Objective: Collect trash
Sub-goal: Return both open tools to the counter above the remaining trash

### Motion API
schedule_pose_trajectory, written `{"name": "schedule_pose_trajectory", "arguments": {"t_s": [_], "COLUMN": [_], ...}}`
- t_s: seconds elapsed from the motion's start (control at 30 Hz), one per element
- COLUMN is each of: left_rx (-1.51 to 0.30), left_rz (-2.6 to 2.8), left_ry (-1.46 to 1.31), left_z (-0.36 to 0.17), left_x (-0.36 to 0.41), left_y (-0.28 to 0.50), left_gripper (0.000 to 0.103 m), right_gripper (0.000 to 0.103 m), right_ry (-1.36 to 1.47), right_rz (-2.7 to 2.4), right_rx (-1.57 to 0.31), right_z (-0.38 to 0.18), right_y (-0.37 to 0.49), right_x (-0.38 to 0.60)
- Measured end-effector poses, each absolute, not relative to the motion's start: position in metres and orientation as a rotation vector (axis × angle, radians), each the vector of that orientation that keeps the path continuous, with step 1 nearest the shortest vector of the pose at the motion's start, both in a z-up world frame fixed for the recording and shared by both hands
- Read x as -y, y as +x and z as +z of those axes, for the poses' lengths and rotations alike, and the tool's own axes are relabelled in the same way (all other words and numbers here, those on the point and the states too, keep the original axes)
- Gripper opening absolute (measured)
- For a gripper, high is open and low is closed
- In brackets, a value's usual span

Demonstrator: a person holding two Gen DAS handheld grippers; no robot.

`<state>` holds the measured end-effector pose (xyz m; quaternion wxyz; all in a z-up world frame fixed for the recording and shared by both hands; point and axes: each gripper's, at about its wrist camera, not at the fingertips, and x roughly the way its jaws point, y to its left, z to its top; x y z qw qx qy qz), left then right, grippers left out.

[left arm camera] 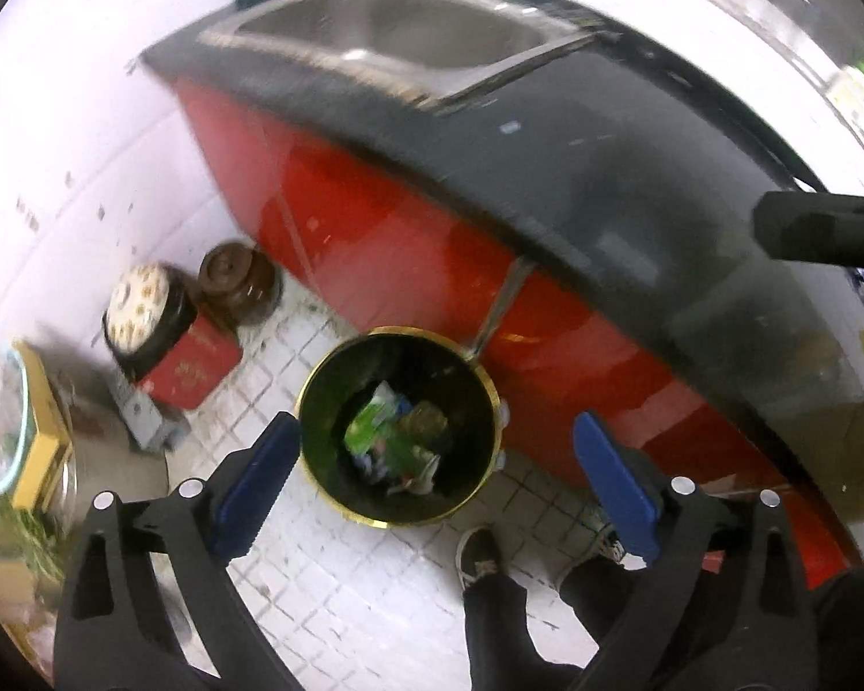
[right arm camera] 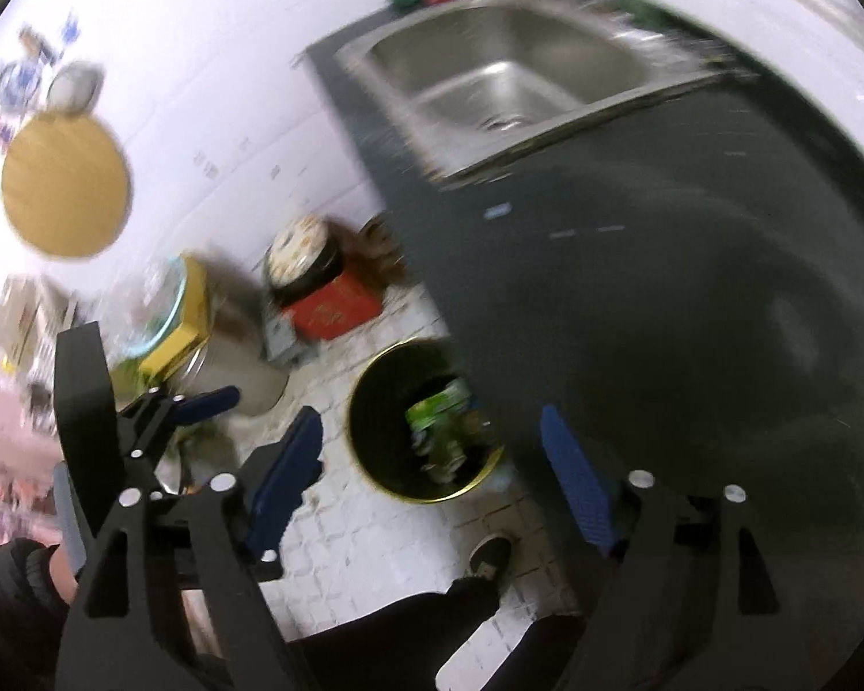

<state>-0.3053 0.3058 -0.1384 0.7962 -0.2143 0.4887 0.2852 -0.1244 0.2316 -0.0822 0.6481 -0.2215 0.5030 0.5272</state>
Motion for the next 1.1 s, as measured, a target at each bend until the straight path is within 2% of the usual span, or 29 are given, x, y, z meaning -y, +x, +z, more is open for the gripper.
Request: {"name": "schedule_pose_trajectory", "arguments": {"t_s": [0.1,0.4,0.7,0.9,1.1], "left_rx": [-1.026,-0.973,-0.946,-0.971,-0.993], "left_rz": [0.511,0.123,-0.145,-0.2,-0.179], "left_ry": [-0.413,-0.199,-0.045,0.022,0.046], "left_z": [-0.122,-0.079,-0.063,-0.067,-0.078], "left_x": [-0.285,-0.172,-0.045,-0.011,-0.018], "left_y": [-0.27,-0.136,-0.058,-0.034,-0.002], "left_gripper": [0.094,0.094,0.094,0.094,0.094], "right_gripper": [0.081,0.082,0.082,0.082,0.082], "right_ry": [-0.431,-0.218,-0.096,-0.061,-0.066], "right_rz": [1.107,0.691,0.391,0.345,0.358], "right_rx": [-1.072,-0.94,-0.917,-0.936,-0.962], "right_z": [-0.059,-0.009,-0.004,-0.015,-0.027], "right_y": [-0.095,-0.006,0.024,0.032,0.052], "right_x": [-0.183,0.009,0.168,0.205,0.206]}}
